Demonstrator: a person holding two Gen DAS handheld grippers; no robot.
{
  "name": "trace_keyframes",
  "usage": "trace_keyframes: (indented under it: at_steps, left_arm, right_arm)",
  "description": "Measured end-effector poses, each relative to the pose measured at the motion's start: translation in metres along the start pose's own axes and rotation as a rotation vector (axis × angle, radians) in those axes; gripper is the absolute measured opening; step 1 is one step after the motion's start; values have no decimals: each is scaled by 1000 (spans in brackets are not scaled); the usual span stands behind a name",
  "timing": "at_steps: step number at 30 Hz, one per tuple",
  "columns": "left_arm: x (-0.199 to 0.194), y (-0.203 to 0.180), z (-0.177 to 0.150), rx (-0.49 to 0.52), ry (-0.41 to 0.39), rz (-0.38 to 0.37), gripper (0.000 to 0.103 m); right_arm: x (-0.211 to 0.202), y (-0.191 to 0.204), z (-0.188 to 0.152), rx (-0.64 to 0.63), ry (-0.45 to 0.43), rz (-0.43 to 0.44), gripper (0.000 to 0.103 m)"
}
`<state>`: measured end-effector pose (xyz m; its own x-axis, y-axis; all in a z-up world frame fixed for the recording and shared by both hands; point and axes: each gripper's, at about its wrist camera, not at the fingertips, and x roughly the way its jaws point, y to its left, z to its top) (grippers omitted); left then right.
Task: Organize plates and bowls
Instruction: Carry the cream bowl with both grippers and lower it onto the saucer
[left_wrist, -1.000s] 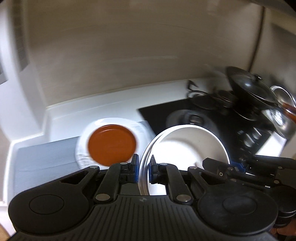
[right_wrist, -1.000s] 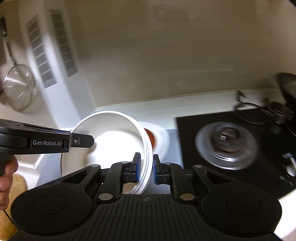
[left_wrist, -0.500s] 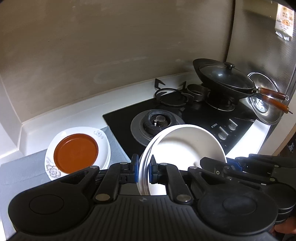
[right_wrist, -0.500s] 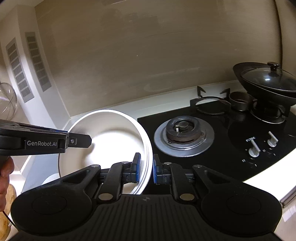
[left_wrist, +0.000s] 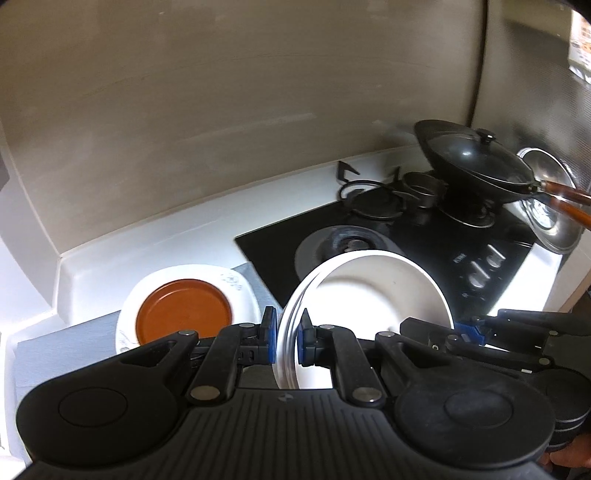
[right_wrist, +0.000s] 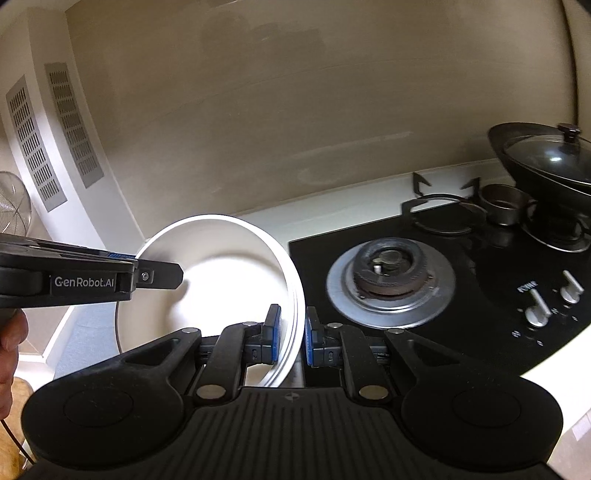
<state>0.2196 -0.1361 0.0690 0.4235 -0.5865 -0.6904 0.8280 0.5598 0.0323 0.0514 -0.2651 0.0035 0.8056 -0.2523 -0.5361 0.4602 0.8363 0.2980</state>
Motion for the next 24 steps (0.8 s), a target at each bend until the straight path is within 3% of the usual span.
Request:
trace_keyframes:
  at_steps: [9,19,24]
  left_arm:
    - [33,64,7,-78,33,18,11]
    - [109,141,6,-175,196,15,10]
    - [140,167,6,-185,237,49,10]
  right_arm:
    - [58,39,23,-55,66,19,14]
    - [157,68,39,-53,191,62,13]
    - [200,86,43,-85,230,61,13]
